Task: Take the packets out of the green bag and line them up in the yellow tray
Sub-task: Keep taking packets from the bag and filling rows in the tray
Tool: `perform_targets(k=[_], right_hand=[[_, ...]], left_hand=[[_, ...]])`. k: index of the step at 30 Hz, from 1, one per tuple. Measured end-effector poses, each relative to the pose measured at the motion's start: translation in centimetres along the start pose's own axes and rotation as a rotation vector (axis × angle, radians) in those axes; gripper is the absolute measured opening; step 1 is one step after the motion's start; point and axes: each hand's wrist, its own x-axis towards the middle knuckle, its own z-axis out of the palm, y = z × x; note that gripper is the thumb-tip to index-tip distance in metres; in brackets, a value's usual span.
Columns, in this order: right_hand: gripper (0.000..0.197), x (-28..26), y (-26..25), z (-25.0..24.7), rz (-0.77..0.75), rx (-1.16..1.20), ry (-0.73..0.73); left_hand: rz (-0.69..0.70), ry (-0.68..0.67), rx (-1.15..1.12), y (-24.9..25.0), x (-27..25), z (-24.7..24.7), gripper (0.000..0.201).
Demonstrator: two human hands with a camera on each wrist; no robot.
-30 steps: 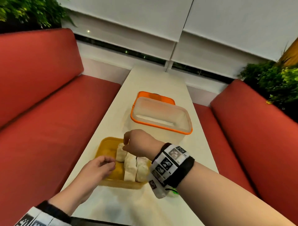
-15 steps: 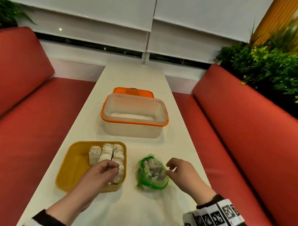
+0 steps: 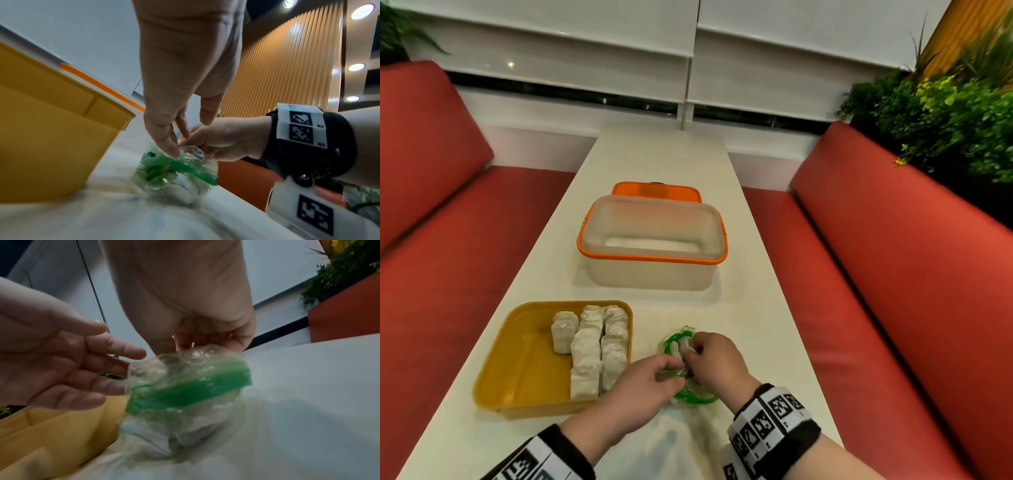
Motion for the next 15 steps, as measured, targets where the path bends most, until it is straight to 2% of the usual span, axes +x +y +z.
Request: perform_targets(k=[4,9,12,15], right_hand=[[0.033,0.1,1.0,-0.6,-0.039,0.158,0.003],[0.009,-0.2,1.7,-1.1,-0.088,0.173,0.107],[0.015,-0.3,0.9,-1.2,-0.199,0.076,0.137],[0.023,-0.8,0.2,-2.3,-0.244,0.061,0.098]], left_hand=[[0.004,0.013,0.031,-0.2,0.0,0.1,0.024],[0.010,0.025,0.067,-0.4,-0.2,0.4,0.024],[0.020,0.023,0.085,-0.3,-0.3,0.5,0.023],[0.034,0.016,0.106,-0.1,-0.2,0.5,0.026]])
